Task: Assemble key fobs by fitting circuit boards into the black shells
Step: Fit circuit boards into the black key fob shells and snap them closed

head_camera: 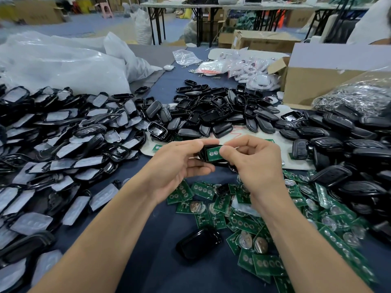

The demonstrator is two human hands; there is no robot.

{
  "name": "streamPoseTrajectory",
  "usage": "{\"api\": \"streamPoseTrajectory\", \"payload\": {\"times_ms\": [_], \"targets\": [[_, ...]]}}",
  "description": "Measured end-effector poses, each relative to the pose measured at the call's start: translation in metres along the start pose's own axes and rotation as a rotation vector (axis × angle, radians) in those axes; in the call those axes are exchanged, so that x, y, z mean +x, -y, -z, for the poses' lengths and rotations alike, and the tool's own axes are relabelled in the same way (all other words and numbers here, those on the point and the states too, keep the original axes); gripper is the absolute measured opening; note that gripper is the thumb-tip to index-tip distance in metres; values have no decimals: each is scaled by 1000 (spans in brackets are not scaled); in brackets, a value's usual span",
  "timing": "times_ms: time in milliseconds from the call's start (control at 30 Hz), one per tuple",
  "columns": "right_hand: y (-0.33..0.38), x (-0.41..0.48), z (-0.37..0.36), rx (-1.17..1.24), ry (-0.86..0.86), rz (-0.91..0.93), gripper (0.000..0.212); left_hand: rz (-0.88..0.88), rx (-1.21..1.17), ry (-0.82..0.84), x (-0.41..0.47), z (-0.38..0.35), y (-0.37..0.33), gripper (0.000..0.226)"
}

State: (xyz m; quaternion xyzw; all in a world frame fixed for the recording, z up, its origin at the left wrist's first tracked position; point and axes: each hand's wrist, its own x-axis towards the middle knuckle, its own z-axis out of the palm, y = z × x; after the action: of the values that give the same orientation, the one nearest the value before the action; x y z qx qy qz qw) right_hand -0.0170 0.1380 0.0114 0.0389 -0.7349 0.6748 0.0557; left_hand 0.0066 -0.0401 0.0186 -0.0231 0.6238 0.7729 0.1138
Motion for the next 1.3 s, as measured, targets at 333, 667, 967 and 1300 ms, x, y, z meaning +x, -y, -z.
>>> {"api": "streamPoseTrajectory", "payload": {"times_ms": [333,667,967,1300], "targets": [[-1,4,4,147,44,-10,21,2,-39,9,1,-1,0,37],[-1,0,1,-149,-25,54,12,-8,-32,-18,-1,-6,0,35],[1,-5,-3,-298,-119,115,20,-12,-48,-19,-2,-8,2,32],[4,-7,-7,-462,-72,187,27,-102,54,-150,-1,-10,6,33]]}}
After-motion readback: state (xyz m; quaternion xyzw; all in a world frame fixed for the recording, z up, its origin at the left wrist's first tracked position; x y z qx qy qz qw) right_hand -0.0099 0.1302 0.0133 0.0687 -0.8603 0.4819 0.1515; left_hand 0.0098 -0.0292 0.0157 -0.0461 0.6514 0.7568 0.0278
